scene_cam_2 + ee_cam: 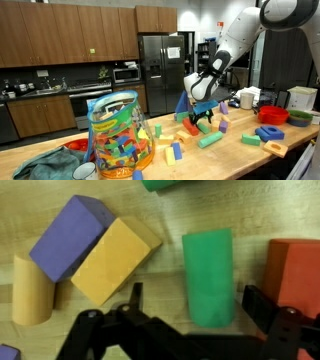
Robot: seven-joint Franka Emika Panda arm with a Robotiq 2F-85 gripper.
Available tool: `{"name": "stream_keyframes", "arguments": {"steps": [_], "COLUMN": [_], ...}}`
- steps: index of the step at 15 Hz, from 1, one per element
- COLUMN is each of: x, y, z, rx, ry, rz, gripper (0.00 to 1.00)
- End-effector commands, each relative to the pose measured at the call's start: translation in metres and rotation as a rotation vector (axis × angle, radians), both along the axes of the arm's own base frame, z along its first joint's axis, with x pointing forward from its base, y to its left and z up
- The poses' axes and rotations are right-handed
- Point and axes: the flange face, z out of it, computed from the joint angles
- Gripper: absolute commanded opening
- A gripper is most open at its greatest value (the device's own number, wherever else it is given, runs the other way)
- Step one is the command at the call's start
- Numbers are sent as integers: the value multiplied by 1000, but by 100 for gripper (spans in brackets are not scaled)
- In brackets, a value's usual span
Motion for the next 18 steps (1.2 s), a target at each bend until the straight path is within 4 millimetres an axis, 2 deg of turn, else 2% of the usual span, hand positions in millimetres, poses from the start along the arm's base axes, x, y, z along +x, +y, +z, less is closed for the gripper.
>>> {"name": "stream_keyframes", "arguments": {"steps": [1, 9, 10, 12, 18], "x": [-19, -30, -30, -29, -30], "y": [3, 2, 2, 1, 3], "z": [4, -8, -8, -7, -6], "rx": [48, 88, 96, 112, 162], "ry": [32, 82, 85, 87, 98], "rz": [71, 137, 137, 137, 131], "gripper": [100, 100, 75, 68, 19]}}
